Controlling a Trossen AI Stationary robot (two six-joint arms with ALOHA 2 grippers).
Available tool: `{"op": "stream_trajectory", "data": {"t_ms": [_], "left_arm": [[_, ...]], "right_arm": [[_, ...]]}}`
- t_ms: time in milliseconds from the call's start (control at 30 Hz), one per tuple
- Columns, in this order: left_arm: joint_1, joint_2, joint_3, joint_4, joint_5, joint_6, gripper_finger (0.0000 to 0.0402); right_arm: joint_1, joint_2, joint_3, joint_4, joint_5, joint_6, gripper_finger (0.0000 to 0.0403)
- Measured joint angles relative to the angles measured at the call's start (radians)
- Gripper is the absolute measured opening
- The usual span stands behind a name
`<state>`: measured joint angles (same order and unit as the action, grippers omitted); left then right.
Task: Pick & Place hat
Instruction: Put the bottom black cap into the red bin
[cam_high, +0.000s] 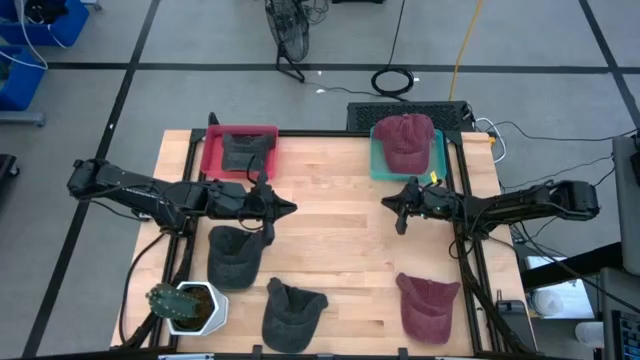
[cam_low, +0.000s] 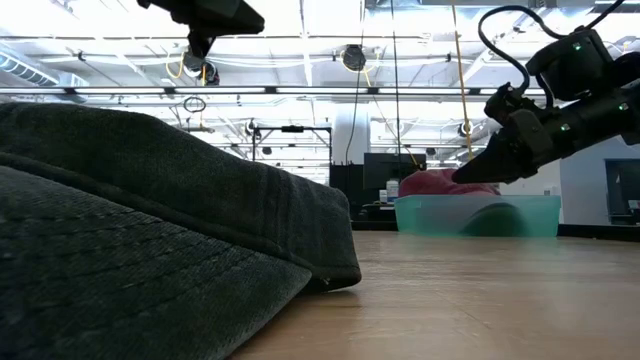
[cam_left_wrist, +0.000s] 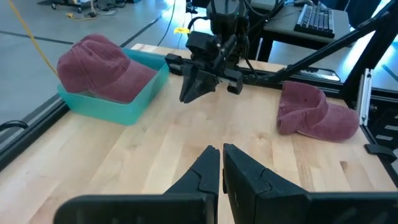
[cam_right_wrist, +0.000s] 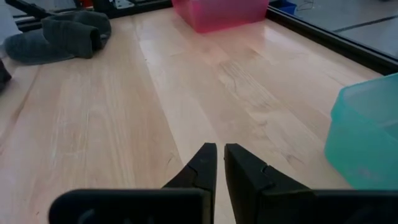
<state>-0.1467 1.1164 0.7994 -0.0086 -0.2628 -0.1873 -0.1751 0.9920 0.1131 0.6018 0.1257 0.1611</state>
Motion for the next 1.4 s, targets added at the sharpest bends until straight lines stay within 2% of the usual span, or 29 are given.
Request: {"op": "stream_trajectory", "data": {"t_ms": [67,233,467,567,667,967,1100,1233,1400], "left_arm": [[-0.001,0.000,0.000,-0.015,0.037,-0.013,0.0026],[-0.033,0.028,0.000,-0.023,0.207,0.012,0.0026],[-0.120,0.102,0.001,0.092,0.290,0.165,0.0027],[-0.152,0.132,0.001,0.118,0.292,0.212,0.0029],[-0.168,0.159,0.001,0.167,0.292,0.231,0.0050],[-0.219,0.256,0.000,0.255,0.282,0.163,0.0186],[-0.258,0.317,0.000,0.254,0.229,0.124,0.0231],[-0.309,0.400,0.000,0.244,0.132,0.039,0.0249],[-0.364,0.489,0.005,0.219,0.146,-0.120,0.0245]], "right_arm": [[0.005,0.000,0.000,0.000,0.000,-0.012,0.0022],[0.010,0.000,0.000,0.000,0.000,-0.021,0.0022],[0.010,0.000,0.000,0.000,0.000,-0.047,0.0022],[0.008,0.000,0.000,0.001,0.002,-0.062,0.0022],[0.006,0.000,0.000,0.020,0.003,-0.091,0.0022],[0.004,0.000,0.000,0.228,0.008,-0.246,0.0022],[-0.010,0.000,0.000,0.377,0.008,-0.316,0.0022],[-0.032,0.000,0.000,0.533,0.008,-0.359,0.0022],[-0.062,0.000,0.000,0.651,0.009,-0.387,0.0022]]}}
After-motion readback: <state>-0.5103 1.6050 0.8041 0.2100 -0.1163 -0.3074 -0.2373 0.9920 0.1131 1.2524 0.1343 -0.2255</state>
